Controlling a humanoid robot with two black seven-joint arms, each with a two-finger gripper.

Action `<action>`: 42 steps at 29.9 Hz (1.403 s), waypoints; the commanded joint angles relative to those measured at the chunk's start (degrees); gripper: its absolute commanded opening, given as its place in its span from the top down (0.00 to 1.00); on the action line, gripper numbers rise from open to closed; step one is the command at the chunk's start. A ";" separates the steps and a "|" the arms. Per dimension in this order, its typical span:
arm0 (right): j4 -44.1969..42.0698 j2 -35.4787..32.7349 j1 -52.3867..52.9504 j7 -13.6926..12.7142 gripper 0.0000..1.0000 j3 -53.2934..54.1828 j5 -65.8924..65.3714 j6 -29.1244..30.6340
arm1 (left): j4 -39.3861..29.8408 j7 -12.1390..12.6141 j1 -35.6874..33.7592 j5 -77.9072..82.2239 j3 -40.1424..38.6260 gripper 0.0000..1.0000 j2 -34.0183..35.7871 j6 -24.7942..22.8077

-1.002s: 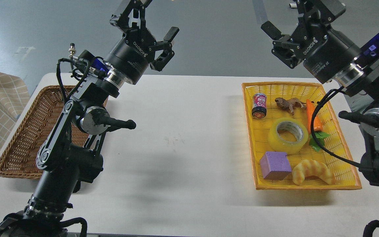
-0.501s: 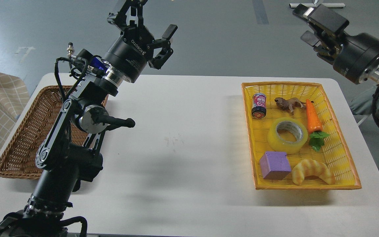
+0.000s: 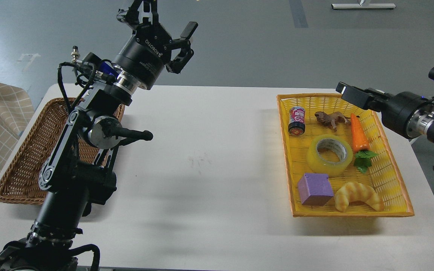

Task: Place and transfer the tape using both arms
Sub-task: 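Move the right gripper down into the yellow tray toward the tape roll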

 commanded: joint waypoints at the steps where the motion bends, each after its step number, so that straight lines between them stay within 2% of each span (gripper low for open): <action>1: -1.49 -1.64 0.57 2.96 0.00 -3.55 -2.04 0.00 | -0.02 0.09 0.09 -0.04 -0.31 0.02 0.00 -0.08; 8: -4.05 -1.73 0.66 4.45 0.00 -4.61 -3.01 0.00 | 0.07 0.09 0.18 -0.04 -0.31 0.02 0.00 0.01; 12: -7.11 -1.73 0.57 7.26 0.00 -6.27 -3.45 0.17 | 0.07 0.09 0.26 -0.04 -0.31 0.02 0.00 0.01; 20: -10.99 -1.12 0.66 7.36 0.00 -7.69 -4.68 0.26 | 0.07 0.09 0.26 -0.13 -0.40 0.02 0.00 -0.08; 32: -20.12 3.28 1.36 7.36 0.00 -8.56 -5.20 0.31 | -0.02 0.09 0.79 -0.22 -2.15 0.02 0.00 -0.69; 42: -21.54 3.63 1.98 7.36 0.00 -11.99 -7.05 0.31 | -0.02 0.00 0.88 -0.57 -3.12 0.02 0.00 -0.52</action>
